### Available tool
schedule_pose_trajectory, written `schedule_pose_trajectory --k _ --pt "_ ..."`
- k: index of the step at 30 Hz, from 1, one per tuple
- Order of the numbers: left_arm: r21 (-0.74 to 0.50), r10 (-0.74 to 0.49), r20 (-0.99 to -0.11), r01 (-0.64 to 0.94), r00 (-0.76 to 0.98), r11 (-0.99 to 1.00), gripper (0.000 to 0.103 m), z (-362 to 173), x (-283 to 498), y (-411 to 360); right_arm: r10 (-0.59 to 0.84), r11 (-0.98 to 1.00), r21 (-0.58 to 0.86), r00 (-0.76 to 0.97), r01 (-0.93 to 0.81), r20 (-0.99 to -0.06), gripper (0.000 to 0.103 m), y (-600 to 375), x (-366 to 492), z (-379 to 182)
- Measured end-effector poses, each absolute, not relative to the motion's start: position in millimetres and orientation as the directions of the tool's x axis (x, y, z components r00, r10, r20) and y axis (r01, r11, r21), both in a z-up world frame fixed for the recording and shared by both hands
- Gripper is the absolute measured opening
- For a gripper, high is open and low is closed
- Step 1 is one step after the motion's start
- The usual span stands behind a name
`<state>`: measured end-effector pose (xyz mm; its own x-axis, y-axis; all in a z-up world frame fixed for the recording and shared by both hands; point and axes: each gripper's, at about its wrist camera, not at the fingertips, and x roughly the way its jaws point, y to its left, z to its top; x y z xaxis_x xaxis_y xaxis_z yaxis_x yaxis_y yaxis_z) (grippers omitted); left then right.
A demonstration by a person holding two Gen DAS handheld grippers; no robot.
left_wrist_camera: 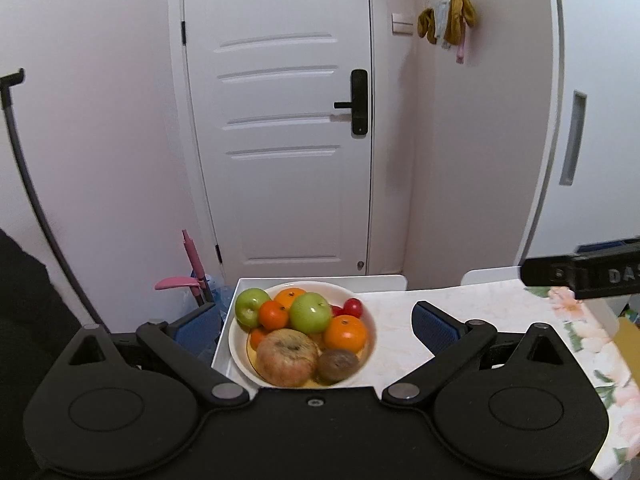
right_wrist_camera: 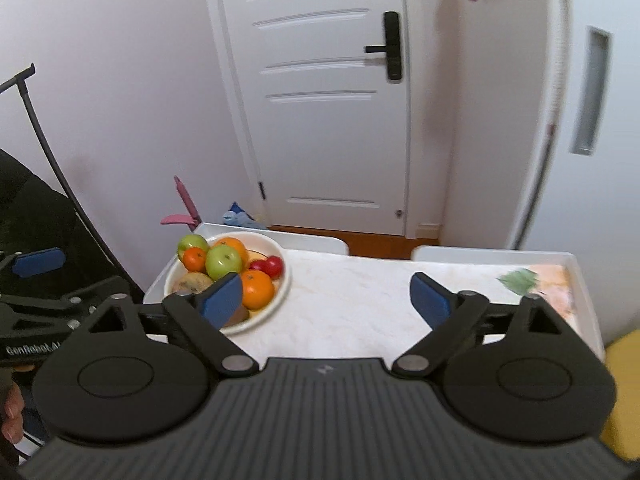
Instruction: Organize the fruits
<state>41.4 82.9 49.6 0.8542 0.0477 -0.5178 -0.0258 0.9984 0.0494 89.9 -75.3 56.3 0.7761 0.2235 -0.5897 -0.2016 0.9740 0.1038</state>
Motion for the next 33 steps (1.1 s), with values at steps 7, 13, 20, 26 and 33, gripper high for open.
schedule_pose_trajectory --k 7,13,20,26,33 --pt "0.054 0.072 -0.508 -0.052 0.858 0.997 0.103 59.4 7.8 57.1 0.124 0.992 0.044 0.78 -0.122 -0.613 0.103 -103.7 39.8 57.7" --pt "0.045 0.061 -0.513 -0.044 0.856 0.998 0.103 59.0 -10.1 44.6 0.08 0.997 0.038 0.79 -0.072 -0.608 0.103 -118.8 10.5 51.5" --pt "0.048 0.055 -0.521 -0.035 0.852 0.998 0.103 55.3 -20.5 33.1 0.055 0.998 0.035 0.8 -0.042 -0.598 0.103 -128.6 -0.7 51.7" --pt "0.046 0.057 -0.521 -0.039 0.851 0.998 0.103 55.5 -21.3 31.6 0.047 0.999 0.036 0.8 -0.032 -0.598 0.103 -132.9 -3.0 51.5" --pt "0.046 0.06 -0.521 -0.042 0.851 0.998 0.103 55.0 -20.3 31.4 0.046 0.999 0.036 0.797 -0.03 -0.602 0.103 -132.7 -2.6 50.9"
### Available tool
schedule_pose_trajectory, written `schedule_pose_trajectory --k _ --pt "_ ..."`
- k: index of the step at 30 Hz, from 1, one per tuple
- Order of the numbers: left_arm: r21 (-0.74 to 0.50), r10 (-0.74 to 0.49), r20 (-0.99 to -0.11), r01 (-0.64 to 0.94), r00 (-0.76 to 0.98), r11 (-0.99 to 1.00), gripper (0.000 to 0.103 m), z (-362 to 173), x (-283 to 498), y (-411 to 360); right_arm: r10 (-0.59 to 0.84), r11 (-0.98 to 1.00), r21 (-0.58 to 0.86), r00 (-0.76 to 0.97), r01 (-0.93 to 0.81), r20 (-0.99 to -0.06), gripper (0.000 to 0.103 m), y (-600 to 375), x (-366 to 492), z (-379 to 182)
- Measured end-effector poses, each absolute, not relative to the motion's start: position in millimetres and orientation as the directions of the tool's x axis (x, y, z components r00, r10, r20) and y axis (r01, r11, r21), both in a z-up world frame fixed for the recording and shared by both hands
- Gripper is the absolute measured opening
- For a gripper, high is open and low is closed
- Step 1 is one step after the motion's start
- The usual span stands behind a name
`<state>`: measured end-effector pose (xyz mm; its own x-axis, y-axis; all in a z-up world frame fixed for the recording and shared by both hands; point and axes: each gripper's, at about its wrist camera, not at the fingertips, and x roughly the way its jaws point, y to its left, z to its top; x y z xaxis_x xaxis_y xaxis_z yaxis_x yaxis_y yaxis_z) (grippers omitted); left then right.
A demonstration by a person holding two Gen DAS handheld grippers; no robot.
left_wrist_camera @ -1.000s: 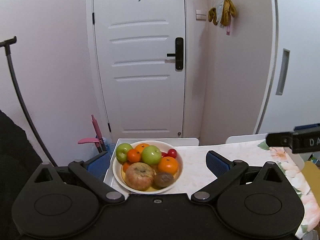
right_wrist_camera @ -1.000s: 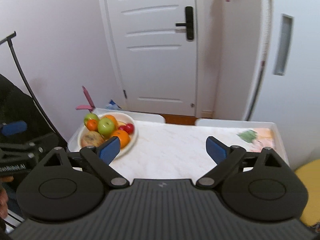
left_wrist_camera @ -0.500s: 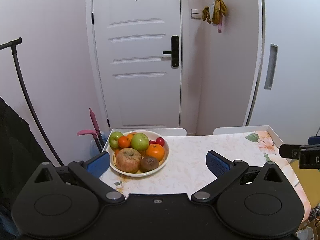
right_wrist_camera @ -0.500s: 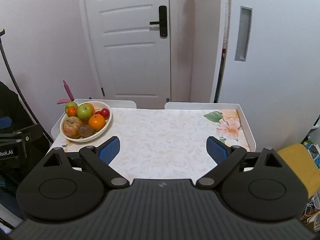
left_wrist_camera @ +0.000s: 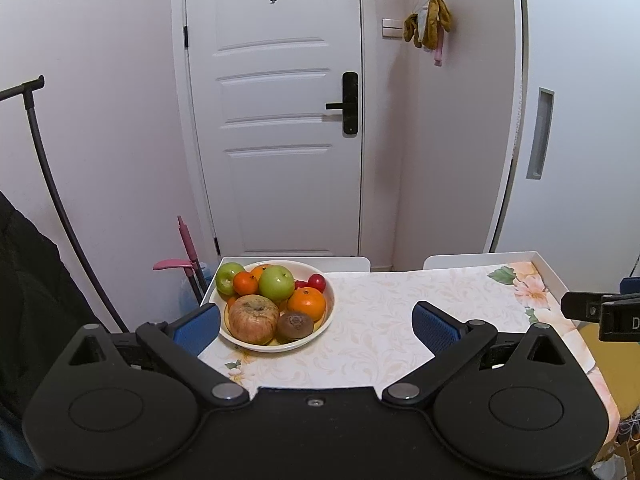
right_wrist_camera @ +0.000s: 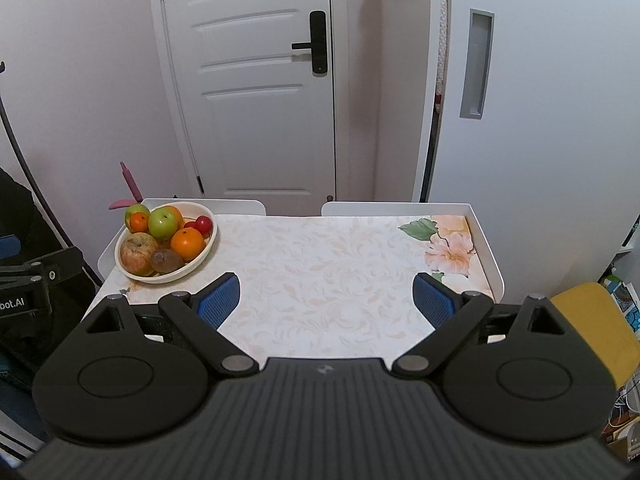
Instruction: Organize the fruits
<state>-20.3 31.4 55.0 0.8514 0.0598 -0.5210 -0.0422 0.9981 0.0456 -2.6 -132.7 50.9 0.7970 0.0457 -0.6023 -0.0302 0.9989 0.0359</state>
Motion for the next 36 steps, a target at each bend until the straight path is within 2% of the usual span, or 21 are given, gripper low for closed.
schedule_pose_trajectory --k 36 --pt "0.039 0.058 -0.532 -0.044 0.845 0.998 0.103 52.2 -19.0 31.1 0.03 0.999 0.038 0.792 -0.009 -0.61 0.103 -134.2 -2.7 49.3"
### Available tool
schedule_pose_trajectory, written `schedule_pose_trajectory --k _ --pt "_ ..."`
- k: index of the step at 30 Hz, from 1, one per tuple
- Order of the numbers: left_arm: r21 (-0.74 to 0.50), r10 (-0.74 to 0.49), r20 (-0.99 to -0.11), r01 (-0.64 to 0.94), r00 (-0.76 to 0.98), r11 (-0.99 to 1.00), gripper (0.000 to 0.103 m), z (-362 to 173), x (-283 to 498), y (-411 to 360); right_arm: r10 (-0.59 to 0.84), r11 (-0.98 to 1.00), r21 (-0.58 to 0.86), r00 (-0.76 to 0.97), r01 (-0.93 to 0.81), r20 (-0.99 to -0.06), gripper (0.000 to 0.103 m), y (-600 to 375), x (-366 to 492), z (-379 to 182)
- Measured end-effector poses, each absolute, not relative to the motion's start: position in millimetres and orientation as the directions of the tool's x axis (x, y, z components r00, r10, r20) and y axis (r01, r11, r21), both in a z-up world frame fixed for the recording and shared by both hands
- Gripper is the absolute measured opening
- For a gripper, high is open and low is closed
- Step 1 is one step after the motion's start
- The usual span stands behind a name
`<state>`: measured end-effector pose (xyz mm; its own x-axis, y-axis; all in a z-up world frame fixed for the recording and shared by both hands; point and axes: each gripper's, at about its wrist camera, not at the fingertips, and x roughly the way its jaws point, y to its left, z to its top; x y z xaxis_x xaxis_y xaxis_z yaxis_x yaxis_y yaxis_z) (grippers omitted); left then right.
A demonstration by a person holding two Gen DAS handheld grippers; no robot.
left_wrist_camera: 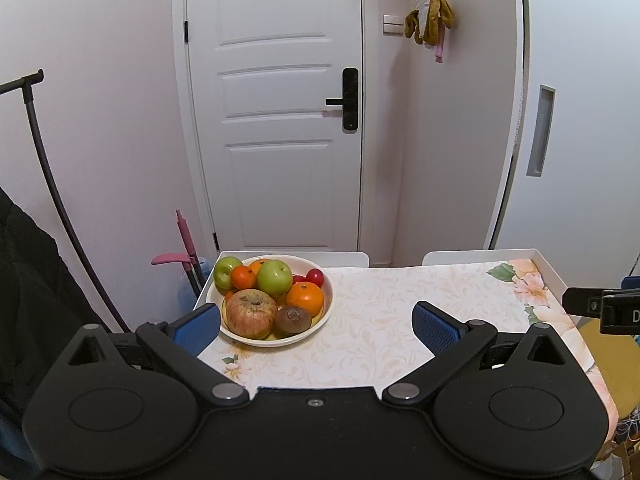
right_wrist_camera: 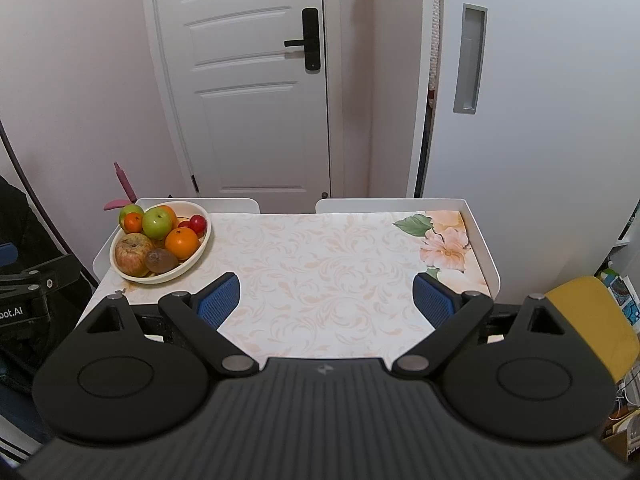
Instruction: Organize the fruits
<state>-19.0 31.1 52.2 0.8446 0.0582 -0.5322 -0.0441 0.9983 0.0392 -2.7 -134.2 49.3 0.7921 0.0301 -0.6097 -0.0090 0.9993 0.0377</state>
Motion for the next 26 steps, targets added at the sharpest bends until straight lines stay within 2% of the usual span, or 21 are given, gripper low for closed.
schedule_pose_trajectory --k 26 --pt "0.022 0.046 -0.525 -0.041 0.85 0.999 0.103 51.5 -20.9 36.4 0.032 0.999 0.037 0.792 -0.011 -0.61 0.103 -131.2 -2.2 50.9"
